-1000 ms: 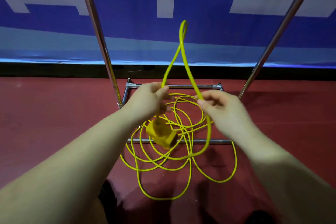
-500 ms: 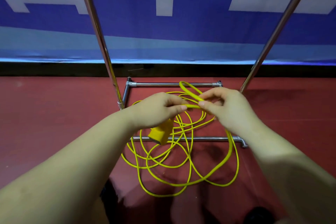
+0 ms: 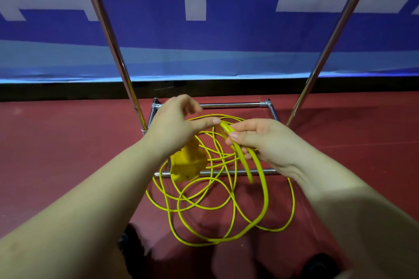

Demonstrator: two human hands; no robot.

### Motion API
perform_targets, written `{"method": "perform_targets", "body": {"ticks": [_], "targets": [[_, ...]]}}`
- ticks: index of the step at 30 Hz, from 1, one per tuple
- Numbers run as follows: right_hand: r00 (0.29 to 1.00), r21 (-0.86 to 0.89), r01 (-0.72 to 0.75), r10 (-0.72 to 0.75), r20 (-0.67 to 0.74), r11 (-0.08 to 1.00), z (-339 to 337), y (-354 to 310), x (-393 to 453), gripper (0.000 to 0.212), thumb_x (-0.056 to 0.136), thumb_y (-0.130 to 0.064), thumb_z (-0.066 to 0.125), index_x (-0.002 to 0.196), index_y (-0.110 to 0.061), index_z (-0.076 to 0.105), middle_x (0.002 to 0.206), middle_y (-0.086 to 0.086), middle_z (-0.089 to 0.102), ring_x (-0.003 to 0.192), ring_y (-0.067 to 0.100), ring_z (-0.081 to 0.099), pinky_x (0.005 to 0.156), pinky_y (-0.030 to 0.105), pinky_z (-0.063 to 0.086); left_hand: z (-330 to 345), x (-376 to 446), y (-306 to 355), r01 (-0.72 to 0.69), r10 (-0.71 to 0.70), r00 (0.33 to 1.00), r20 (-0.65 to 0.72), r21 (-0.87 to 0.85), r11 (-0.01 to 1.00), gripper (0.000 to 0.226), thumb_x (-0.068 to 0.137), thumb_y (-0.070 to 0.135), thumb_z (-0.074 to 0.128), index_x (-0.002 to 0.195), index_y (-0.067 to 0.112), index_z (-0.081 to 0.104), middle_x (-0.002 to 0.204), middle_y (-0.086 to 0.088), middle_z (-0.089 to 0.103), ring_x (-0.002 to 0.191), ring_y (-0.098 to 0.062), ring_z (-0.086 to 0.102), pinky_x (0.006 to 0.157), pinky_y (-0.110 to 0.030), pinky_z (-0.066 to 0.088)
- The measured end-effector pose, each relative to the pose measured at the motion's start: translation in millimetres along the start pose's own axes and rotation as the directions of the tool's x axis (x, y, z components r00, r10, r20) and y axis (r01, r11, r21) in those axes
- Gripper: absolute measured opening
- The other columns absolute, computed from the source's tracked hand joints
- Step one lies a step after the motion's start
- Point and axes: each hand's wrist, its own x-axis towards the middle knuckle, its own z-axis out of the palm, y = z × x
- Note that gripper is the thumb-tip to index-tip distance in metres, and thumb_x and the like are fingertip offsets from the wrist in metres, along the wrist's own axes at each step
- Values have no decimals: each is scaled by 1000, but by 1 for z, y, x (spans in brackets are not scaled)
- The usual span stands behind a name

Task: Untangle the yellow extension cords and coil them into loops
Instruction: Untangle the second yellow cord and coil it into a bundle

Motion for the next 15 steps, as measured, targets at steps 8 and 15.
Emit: {"method": "perform_targets", "body": {"ticks": [8,15], "targets": [[994,-50,58,-62,-86,997,17,4,-2,21,85,-7,62,107,-6,63,77,2,67,46,-1,48,45,11,40,14,-6,14,791,-460,611,644,-477,384,44,94,41,47,61,15,59,56,1,63,60,-12,61,71,-25,43],[975,-86,103,-118,-188,991,11,1,-3,16,81,-12,69,97,-13,67,67,-3,61,46,-1,52,48,18,50,18,1,11,791,-476,584,657,-592,154,36,101,30,34,71,15,46,55,-1,64,47,-12,64,64,-28,49]]}}
